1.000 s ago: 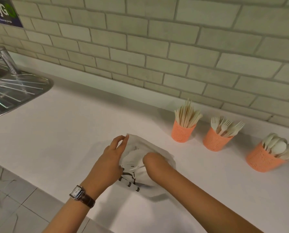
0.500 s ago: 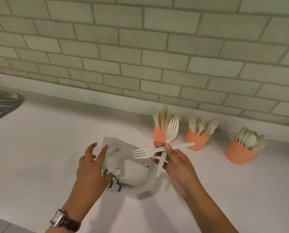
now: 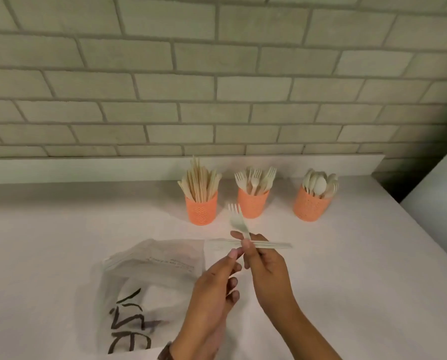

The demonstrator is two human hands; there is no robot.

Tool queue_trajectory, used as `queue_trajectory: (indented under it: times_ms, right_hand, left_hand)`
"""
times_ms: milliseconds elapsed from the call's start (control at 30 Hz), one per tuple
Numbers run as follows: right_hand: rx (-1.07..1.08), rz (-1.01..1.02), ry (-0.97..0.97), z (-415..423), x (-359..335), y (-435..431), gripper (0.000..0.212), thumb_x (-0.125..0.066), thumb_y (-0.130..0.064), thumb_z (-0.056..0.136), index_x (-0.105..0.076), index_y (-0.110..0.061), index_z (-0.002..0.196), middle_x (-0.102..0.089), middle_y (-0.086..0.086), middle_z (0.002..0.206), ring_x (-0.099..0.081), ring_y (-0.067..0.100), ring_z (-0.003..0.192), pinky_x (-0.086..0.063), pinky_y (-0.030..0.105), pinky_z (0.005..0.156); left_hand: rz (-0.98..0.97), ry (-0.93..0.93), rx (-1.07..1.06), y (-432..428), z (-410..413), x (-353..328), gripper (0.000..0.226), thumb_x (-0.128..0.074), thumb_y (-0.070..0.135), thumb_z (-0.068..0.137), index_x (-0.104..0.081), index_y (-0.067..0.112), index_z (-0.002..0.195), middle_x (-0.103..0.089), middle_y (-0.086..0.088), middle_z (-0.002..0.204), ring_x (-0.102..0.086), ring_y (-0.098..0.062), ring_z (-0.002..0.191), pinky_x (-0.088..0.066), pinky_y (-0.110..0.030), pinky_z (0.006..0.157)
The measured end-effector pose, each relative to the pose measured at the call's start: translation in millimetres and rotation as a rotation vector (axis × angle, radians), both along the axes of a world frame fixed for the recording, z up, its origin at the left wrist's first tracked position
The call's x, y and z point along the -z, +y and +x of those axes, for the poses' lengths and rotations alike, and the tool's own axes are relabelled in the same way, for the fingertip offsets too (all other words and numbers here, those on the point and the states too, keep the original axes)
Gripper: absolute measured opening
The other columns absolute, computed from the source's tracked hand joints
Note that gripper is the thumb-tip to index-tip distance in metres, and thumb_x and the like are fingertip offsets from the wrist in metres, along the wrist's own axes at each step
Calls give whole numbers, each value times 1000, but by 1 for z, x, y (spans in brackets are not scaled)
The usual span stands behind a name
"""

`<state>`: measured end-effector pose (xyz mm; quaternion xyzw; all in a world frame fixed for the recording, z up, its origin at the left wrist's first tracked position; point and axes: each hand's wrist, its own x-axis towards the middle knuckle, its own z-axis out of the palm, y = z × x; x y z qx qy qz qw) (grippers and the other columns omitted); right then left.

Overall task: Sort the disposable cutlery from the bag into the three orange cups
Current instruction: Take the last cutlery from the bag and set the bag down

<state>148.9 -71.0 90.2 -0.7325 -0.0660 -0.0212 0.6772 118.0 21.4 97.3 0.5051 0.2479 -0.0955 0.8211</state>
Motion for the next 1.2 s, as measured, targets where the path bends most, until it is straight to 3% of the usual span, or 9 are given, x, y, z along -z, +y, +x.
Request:
queue_trajectory:
  times_ms: [233,333,500,667,767,867,1000,1133,1200]
  right_hand:
    - [-65,-331,-149,-9,28,-15,51,-42,-9,94,-34,-26,141,-45,-1,98,-50,-2,93,-38,5,84]
    - [45,-326,-103,-5,40,-31,54,-37,-22,92,-26,-23,145,-42,-12,95,-45,-4,87,-38,11,84]
    - [356,61,89,6,41,-72,19,-38,-11,100,-54,-21,99,-41,-6,65,-35,3,47,-32,21,46]
    - [446,-75,131,24,46,-116,18,-53,-10,94,-67,-20,92,-68,-6,95,-61,4,80,-46,20,75]
    - [459,-125,123,38,43,-136,20,-63,-12,88,-70,-29,82,-72,-22,89,-62,-7,85,-44,10,73]
    - [440,-167,103,56,40,-147,16,-72,-9,80,-71,-23,72,-72,-17,76,-62,5,72,-45,11,66]
    - [356,-215,84,90,26,-139,2,-72,-14,80,-74,-14,79,-70,-2,67,-65,12,65,-47,12,61]
    - [279,-258,-67,141,12,-108,21,-66,-17,85,-67,-3,69,-63,10,64,-63,21,64,-53,32,63]
    - [276,-320,-191,165,4,-89,34,-66,-14,85,-54,-19,53,-50,-4,53,-54,7,54,-40,17,54]
  left_hand:
    - [-219,96,38,-5,31,9,8,-66,25,82,-69,18,77,-57,7,63,-49,-3,56,-43,-18,56]
    - [-153,6,-38,-1,58,9,3,-69,21,80,-70,18,82,-58,10,62,-48,-3,55,-43,-16,56]
    - [218,-330,-170,3,127,-3,7,-72,17,78,-71,23,75,-57,15,61,-46,-3,58,-41,-17,60]
    - [749,-550,-198,-18,203,5,14,-72,19,79,-74,8,89,-71,6,79,-61,3,68,-42,-5,65]
    - [1019,-481,-28,-28,229,32,15,-66,19,83,-75,11,92,-74,-3,89,-66,-17,82,-49,-23,76]
    - [1218,-339,233,-34,238,56,19,-56,16,85,-72,10,76,-70,-10,74,-63,-27,72,-47,-31,66]
    - [1118,-344,260,-35,229,58,24,-52,21,91,-73,10,94,-73,-11,83,-63,-27,73,-49,-31,68]
    - [1043,-394,42,-23,202,42,26,-56,20,90,-67,14,113,-72,-11,100,-67,-22,81,-50,-27,75]
    - [1022,-405,-48,-13,183,35,23,-58,18,88,-69,15,109,-72,-7,83,-60,-6,59,-46,-16,60]
